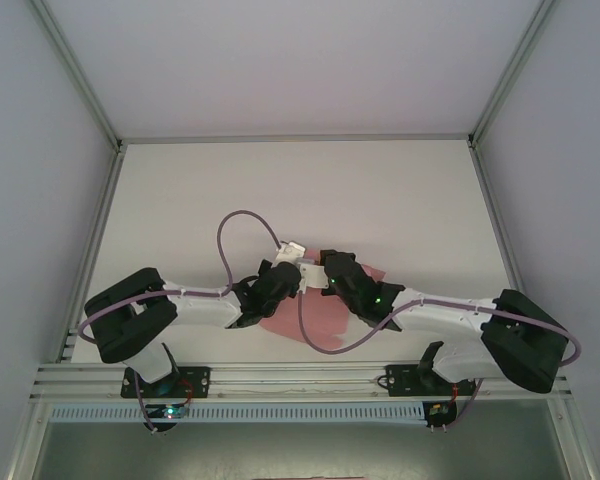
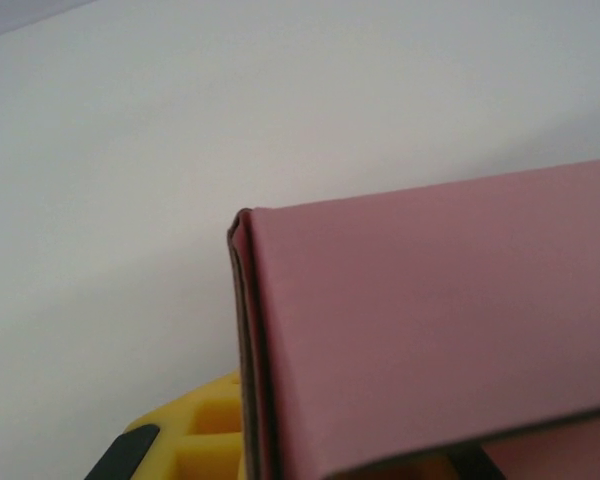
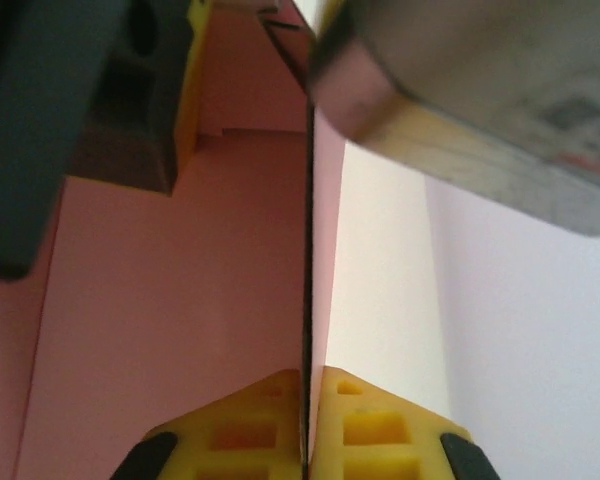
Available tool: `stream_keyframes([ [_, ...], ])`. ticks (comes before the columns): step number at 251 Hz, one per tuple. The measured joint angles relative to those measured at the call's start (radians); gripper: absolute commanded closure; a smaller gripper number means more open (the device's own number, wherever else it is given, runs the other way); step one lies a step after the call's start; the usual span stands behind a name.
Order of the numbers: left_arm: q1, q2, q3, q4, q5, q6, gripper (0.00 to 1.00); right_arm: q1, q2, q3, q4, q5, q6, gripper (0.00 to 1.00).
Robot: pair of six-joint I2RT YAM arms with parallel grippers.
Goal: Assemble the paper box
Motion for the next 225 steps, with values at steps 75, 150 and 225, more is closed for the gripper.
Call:
stream_keyframes([
  [75, 0.000, -0.006, 0.016, -0.111, 0.004, -0.066, 0.60, 0.017, 0.054, 0.001, 0.048, 0.039, -0.014, 1.00],
  [150, 0.000, -0.145, -0.074, -0.155, 0.034, -0.107, 0.46, 0.024, 0.051, 0.001, 0.068, 0.049, -0.008, 1.00],
  [225, 0.000, -0.203, -0.168, -0.131, 0.100, -0.087, 0.46, 0.011, 0.043, 0.000, 0.023, 0.074, 0.003, 1.00],
])
